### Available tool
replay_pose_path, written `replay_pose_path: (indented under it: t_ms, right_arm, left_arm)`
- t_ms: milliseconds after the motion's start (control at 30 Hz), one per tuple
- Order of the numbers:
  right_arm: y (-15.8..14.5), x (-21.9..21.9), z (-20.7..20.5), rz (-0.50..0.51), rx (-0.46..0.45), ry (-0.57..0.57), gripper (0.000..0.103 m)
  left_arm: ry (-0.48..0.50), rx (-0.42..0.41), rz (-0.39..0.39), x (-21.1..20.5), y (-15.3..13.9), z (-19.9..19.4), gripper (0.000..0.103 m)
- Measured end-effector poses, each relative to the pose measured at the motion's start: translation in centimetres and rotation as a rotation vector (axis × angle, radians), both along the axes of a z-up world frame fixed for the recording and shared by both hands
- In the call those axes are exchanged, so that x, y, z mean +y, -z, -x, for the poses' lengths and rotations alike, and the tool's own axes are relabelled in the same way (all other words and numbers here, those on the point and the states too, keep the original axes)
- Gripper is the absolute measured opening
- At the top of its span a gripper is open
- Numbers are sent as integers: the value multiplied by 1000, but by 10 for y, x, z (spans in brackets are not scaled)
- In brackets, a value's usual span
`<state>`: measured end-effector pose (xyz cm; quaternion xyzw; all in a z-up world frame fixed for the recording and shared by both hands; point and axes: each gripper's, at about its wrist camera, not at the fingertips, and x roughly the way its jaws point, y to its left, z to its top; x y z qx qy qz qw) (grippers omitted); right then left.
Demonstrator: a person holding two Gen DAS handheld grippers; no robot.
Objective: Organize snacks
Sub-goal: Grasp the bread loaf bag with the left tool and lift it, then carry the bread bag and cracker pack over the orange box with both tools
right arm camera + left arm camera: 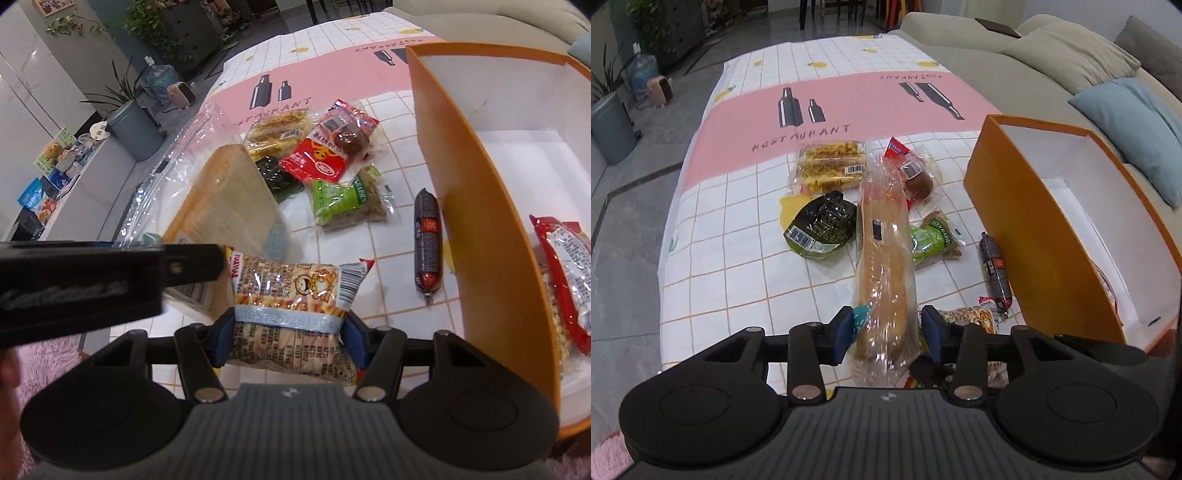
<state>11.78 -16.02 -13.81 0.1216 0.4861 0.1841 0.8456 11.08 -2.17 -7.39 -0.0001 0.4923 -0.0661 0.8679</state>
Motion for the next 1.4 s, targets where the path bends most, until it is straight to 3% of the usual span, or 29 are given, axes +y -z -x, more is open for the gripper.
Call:
replay_pose_path:
  t_ms: [67,200,467,767,1033,1400]
  right_arm:
    - [1,1,-1,8,-7,-6,58]
    - [4,1,-5,17,-4,-9,58]
    - [4,2,-6,35,-19,-21,58]
    - [-10,-2,4,38,-61,-20,58]
    - [-40,-8,16,21,-120,-20,58]
    - [-115,-64,25,10,-308,101,57]
  left_arm:
    - [-5,12,-7,0,3,-4,47]
    - [-6,1,-18,0,4,-4,30]
    - [-11,-20,-38,2,-1,-1,27]
    - [-55,-24,41,16,-15,14,27]
    - [-53,-97,94,20,-53,27,27]
    - [61,-241,175,-13,-128,12,27]
